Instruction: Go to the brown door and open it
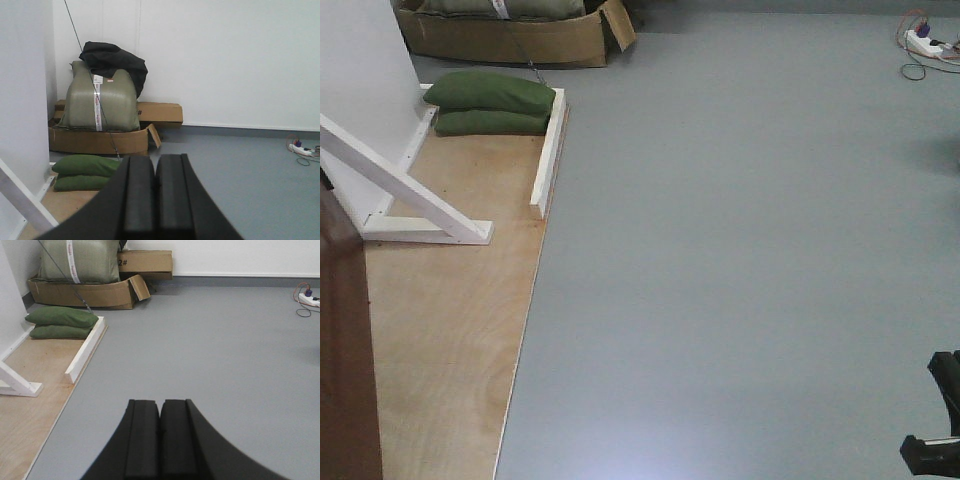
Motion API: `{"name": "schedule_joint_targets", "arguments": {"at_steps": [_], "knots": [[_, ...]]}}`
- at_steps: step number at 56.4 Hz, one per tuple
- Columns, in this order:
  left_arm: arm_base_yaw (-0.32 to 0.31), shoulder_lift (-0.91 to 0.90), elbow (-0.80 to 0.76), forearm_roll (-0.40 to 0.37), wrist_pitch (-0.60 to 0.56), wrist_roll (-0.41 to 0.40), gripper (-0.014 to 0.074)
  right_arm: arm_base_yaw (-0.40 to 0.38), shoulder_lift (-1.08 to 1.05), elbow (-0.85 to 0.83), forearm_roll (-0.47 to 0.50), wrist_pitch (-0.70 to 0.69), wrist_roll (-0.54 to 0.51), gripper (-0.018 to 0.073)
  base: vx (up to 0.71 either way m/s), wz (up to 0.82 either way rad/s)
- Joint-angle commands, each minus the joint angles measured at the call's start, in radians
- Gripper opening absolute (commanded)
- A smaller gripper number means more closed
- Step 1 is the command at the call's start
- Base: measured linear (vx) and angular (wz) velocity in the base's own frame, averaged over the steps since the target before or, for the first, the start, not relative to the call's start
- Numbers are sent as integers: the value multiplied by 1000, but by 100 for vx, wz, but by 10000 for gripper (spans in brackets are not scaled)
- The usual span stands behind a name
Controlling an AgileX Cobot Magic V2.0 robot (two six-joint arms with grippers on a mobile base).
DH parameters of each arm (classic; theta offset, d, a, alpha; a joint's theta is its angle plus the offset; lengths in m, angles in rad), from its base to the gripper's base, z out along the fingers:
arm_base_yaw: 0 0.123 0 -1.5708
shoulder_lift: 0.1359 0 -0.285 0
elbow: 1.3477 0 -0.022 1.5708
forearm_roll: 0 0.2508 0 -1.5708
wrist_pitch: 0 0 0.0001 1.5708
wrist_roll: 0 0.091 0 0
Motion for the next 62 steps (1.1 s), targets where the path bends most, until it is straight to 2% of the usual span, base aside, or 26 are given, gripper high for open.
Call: {"name": "schedule_joint_targets", "arguments": {"at_steps": [1, 25, 62], "knots": [[0, -13, -22, -7, -77, -4, 67, 2, -6, 4, -3, -78, -6, 0, 30, -6], [0, -13, -22, -7, -77, -4, 67, 2, -6, 4, -3, -78, -6, 0, 21, -2], [0, -13, -22, -7, -77, -4, 67, 2, -6, 4, -3, -78, -6, 0, 2, 0]]}}
